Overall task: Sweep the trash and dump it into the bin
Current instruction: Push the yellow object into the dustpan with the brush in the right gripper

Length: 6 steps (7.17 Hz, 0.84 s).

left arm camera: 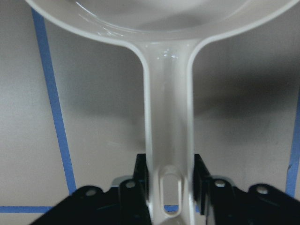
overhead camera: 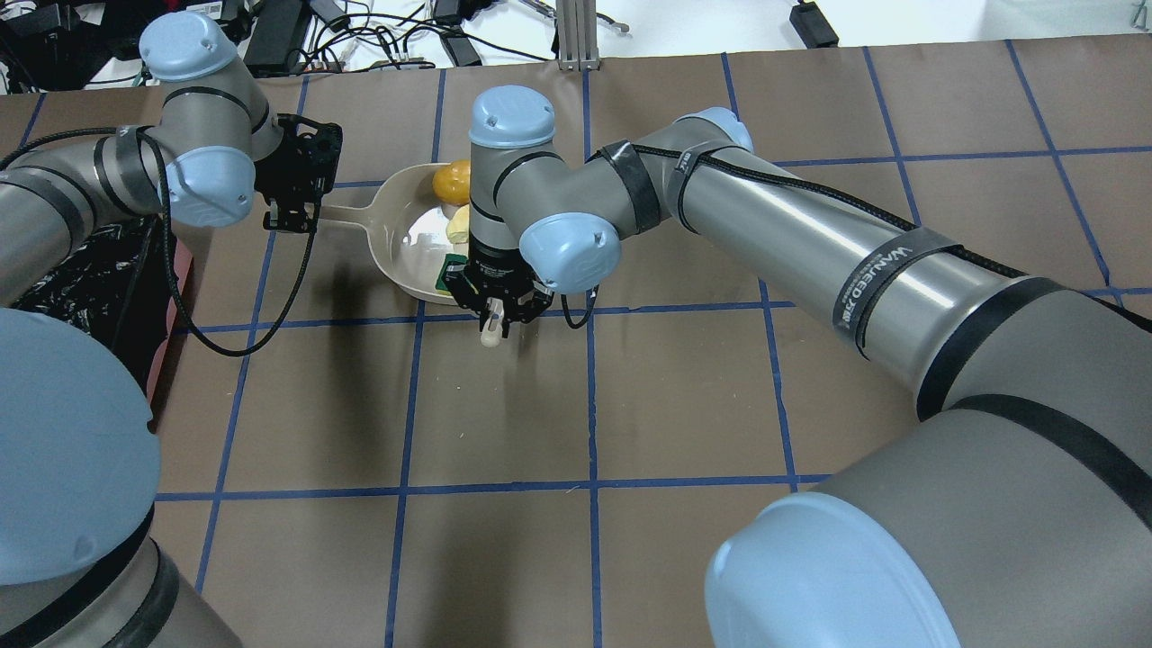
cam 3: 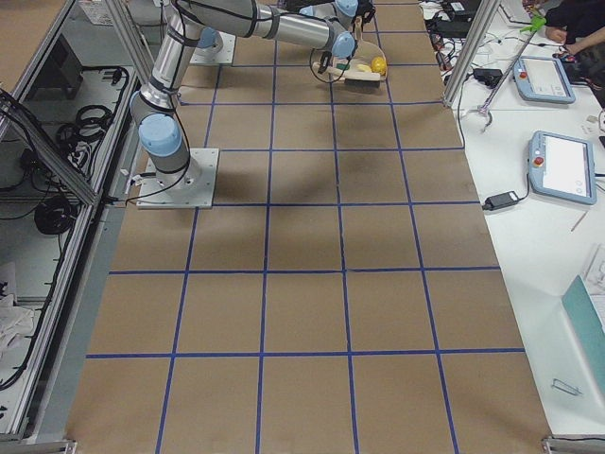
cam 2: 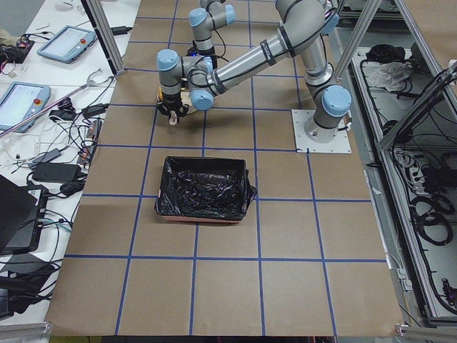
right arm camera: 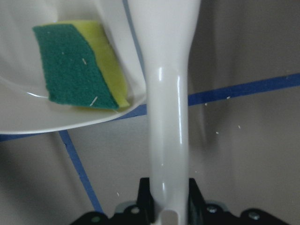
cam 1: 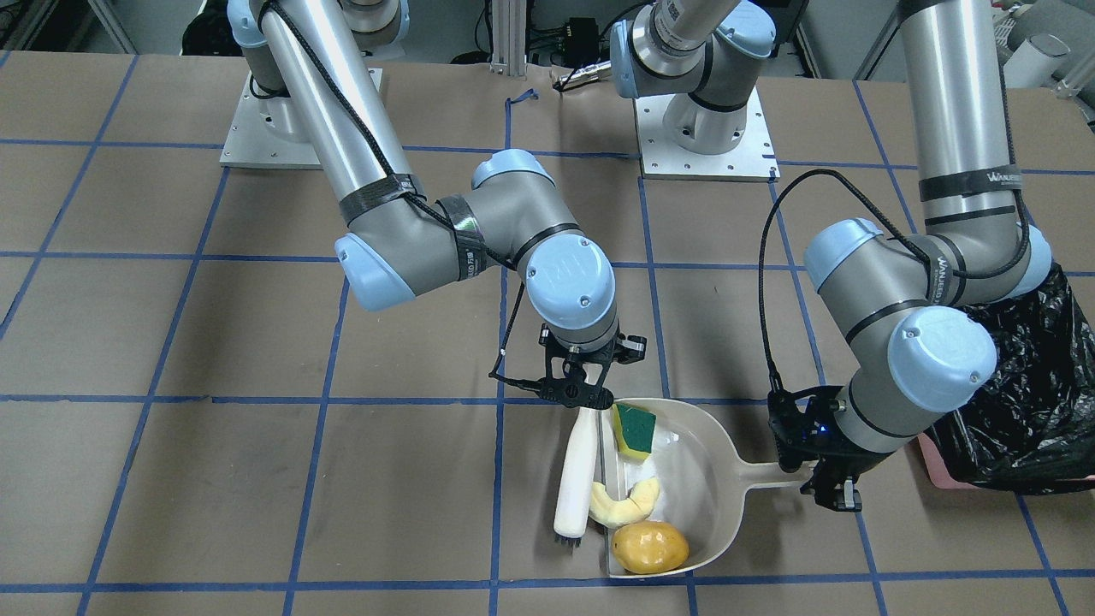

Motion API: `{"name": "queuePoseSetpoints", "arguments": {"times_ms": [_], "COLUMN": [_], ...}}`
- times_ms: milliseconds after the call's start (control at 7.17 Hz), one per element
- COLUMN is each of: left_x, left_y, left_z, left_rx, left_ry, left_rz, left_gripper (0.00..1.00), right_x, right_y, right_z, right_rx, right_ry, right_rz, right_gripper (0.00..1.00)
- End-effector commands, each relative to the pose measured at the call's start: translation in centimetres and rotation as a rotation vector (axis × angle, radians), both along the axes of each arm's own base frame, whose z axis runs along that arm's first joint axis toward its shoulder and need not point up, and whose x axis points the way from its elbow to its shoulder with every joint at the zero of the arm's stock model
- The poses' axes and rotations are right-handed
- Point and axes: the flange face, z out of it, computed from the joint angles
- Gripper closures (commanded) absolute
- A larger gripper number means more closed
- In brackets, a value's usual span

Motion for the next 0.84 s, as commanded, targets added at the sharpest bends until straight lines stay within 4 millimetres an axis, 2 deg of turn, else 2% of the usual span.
{"name": "queuePoseSetpoints", "arguments": {"times_ms": [0,698], "left_x": [-0.1,-0.2], "left_y": [0.0,0.0], "left_z": [0.0,0.0], "left_rx": [0.000,0.000], "left_ry": [0.000,0.000], "left_rz": [0.000,-0.002], "left_gripper": [0.71,0.71], "right_x": [1.1,3.8], "right_y": [-0.1,1.5], "right_z": [0.2,1.0], "right_rx": [0.010,0.078], "right_ry": [-0.026,-0.092], "right_rz": [-0.023,-0.149], "right_gripper": [1.00,1.00]}}
